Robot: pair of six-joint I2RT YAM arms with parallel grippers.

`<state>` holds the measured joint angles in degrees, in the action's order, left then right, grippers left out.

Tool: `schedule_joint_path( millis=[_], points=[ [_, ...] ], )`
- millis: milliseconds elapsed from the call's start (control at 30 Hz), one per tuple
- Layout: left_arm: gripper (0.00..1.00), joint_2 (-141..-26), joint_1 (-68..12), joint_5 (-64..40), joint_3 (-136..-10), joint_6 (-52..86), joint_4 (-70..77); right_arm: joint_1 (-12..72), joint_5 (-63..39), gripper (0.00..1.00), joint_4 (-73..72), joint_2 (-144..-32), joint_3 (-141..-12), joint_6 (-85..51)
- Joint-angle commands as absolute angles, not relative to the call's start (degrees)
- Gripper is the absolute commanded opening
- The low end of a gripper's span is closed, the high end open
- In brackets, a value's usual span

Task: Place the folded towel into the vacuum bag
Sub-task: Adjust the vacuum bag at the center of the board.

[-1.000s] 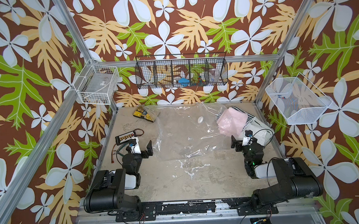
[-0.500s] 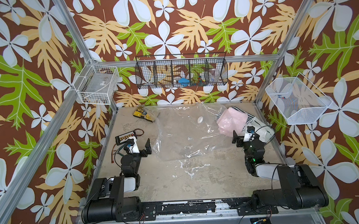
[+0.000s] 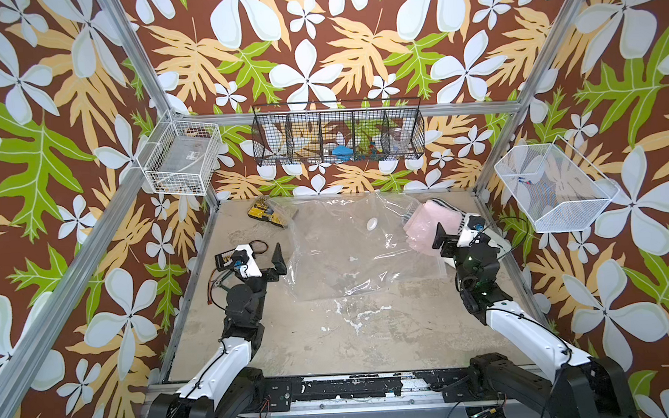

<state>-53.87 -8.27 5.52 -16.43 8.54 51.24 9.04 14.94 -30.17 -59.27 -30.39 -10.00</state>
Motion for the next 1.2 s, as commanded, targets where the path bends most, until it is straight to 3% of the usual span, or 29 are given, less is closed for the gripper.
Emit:
schedule_joint_path(
  millis=[0,133,233,433,667,833,1000,1167],
  points=[
    [1.0,-52.35,-8.54,3.65,-22.83,13.62,38.36,9.25,12.99,1.0,-15.06,-57.29,-35.62,-16.21],
    [1.0,-51.48,-8.57,0.06,-30.73,17.63,26.32,9.08,8.08,1.0,-8.45,-56.06,-39.39,-33.83],
    [1.0,-50.07,-8.53,0.14,-34.15,23.31,20.05,8.26,-1.07,0.98,-14.2,-54.98,-36.9,-35.02],
    [1.0,-46.45,-8.46,-1.14,-37.25,25.9,12.5,8.91,-5.01,0.92,-4.14,-55.74,-41.2,-35.1],
    [0.84,-54.41,-8.6,-7.93,-47.6,25.6,-3.7,14.61,-3.66,0.9,13.84,-60.44,-46.22,-29.49],
    [0.84,-60.11,-8.54,-8.88,-52.88,24.24,-19.0,16.42,1.95,0.92,20.07,-61.26,-45.35,-28.09],
    [0.89,-57.87,-8.48,-2.41,-48.35,24.67,-23.7,15.34,8.04,0.98,20.86,-63.59,-45.02,-27.93],
    [0.93,-55.76,-5.72,-3.47,-41.31,28.68,-23.1,5.5,4.35,0.99,20.96,-65.66,-44.78,-30.94]
  ],
)
